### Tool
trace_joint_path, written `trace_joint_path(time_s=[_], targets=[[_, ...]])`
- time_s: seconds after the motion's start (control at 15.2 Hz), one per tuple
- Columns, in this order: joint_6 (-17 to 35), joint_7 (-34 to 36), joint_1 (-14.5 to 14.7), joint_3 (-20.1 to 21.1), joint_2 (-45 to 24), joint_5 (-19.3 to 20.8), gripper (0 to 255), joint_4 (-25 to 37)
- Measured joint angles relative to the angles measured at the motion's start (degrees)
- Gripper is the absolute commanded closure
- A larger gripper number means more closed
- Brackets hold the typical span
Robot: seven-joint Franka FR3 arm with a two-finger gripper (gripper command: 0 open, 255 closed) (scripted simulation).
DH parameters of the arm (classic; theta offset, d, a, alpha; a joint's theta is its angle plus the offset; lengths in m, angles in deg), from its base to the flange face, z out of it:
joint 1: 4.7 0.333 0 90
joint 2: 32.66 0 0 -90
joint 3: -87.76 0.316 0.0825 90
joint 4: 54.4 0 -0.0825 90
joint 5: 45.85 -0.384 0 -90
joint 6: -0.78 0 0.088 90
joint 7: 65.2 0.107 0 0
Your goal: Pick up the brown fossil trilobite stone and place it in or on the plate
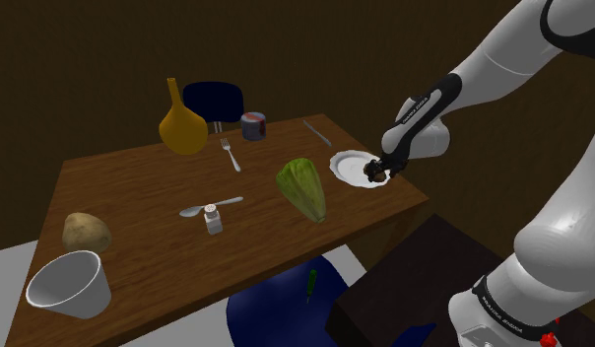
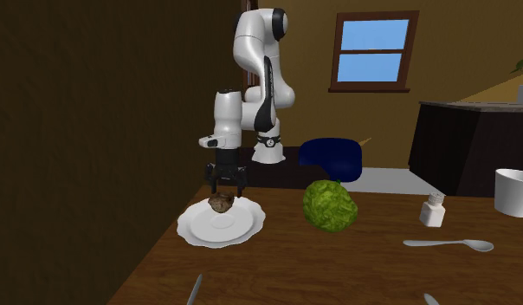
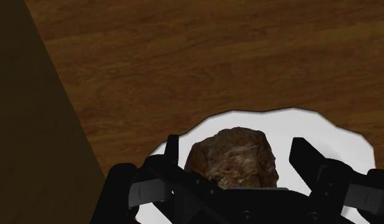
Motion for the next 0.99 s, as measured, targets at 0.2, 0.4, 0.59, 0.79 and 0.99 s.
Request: trace_joint_path(time_s=[0.2,0.4,0.59,0.79,0.99], targets=[[0.0,0.0,0.0,0.0,0.0,0.0,255,0.0],[0.0,0.0,0.0,0.0,0.0,0.0,255,0.0],[0.0,0.0,0.0,0.0,0.0,0.0,255,0.0],[0.0,0.0,0.0,0.0,0.0,0.0,255,0.0],[-1.0,0.2,0.2,-0.2,1.0,0.2,255,0.0]])
